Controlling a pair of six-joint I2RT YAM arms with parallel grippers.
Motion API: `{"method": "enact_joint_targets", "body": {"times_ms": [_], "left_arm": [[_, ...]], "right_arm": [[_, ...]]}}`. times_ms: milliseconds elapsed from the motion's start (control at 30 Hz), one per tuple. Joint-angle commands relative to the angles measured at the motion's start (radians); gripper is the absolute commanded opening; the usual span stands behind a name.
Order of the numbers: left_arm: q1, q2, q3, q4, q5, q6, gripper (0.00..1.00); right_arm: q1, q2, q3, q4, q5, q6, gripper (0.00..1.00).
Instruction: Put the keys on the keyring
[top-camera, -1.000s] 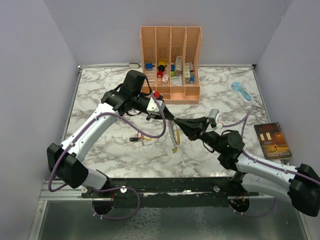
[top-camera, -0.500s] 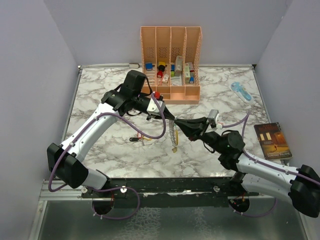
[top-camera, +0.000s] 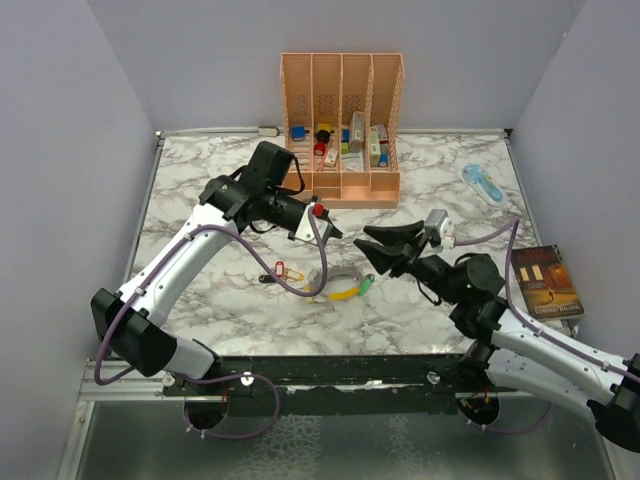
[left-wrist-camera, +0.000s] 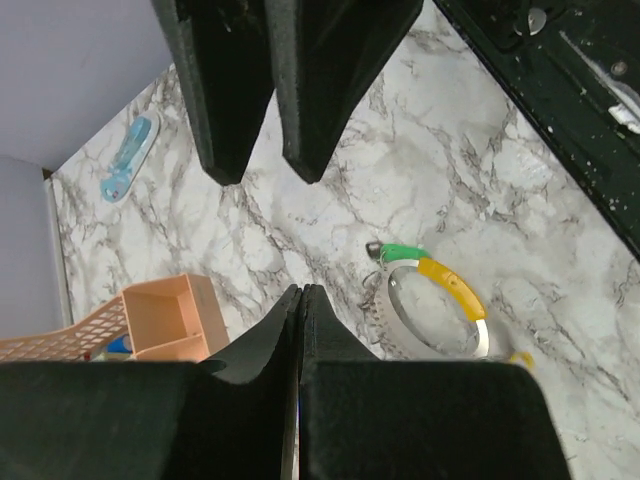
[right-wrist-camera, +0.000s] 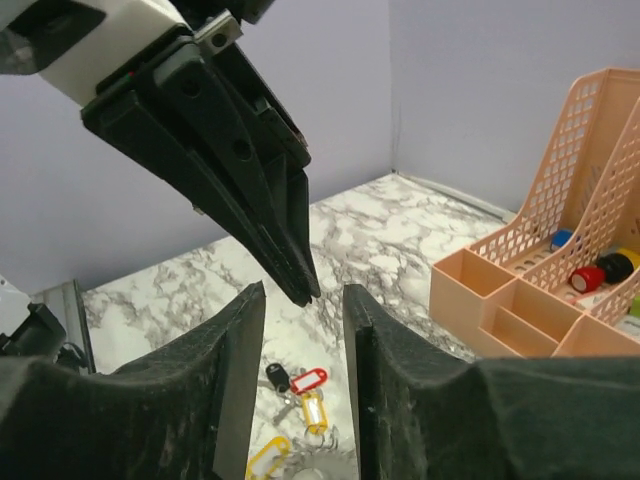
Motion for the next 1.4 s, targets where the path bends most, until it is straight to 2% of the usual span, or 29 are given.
{"method": "enact_joint_targets", "body": {"times_ms": [0,100,167,233,300,367,433,500,567,633,733,767,833,967,1133,1367], "left_arm": [[-0.019,-0.001,0.054,-0.089,-0.094,0.134,0.00],[-0.021,-0.004,0.033,-0.088,-0.104,0.125,0.00],[-0.019,-0.023,-0.013,-0.067,-0.118,0.104,0.00],[-0.007,-0.055,-0.094,0.008,-0.131,0.043,0.00],[0.006,-0.084,-0.193,0.124,-0.149,-0.050,0.00],[0.011,-0.106,-0.294,0.287,-0.186,-0.178,0.00],[0.013,-0.116,-0.374,0.474,-0.233,-0.319,0.00],[0.015,-0.116,-0.431,0.605,-0.271,-0.392,0.00],[0.014,-0.112,-0.480,0.695,-0.296,-0.416,0.01],[0.014,-0.110,-0.529,0.728,-0.309,-0.365,0.11],[0.015,-0.101,-0.605,0.819,-0.354,-0.393,0.18],[0.015,-0.094,-0.653,0.844,-0.375,-0.390,0.20],[0.012,-0.097,-0.671,0.832,-0.364,-0.361,0.24],[0.004,-0.078,-0.692,0.818,-0.379,-0.346,0.25],[0.004,-0.067,-0.703,0.900,-0.437,-0.431,0.27],[0.004,-0.073,-0.680,0.860,-0.440,-0.446,0.41]], "right_arm": [[0.006,0.039,0.135,-0.285,0.007,-0.051,0.32],[0.006,0.059,0.175,-0.392,0.043,-0.049,0.22],[0.006,0.026,0.172,-0.445,0.111,-0.025,0.22],[0.006,-0.012,0.184,-0.544,0.213,0.032,0.26],[0.006,-0.012,0.236,-0.727,0.354,0.132,0.33],[0.006,0.047,0.325,-0.973,0.489,0.255,0.32],[0.005,0.113,0.377,-1.142,0.546,0.346,0.32],[0.005,0.174,0.401,-1.220,0.546,0.406,0.32],[0.000,0.226,0.400,-1.197,0.483,0.407,0.32],[-0.017,0.276,0.393,-1.169,0.419,0.414,0.32],[-0.066,0.343,0.389,-1.160,0.319,0.422,0.31],[-0.151,0.377,0.375,-1.137,0.222,0.420,0.31],[-0.211,0.397,0.367,-1.119,0.165,0.409,0.31],[-0.246,0.481,0.384,-1.084,0.056,0.381,0.29],[-0.245,0.641,0.403,-1.017,-0.138,0.389,0.23],[-0.245,0.681,0.368,-0.938,-0.156,0.445,0.25]]}}
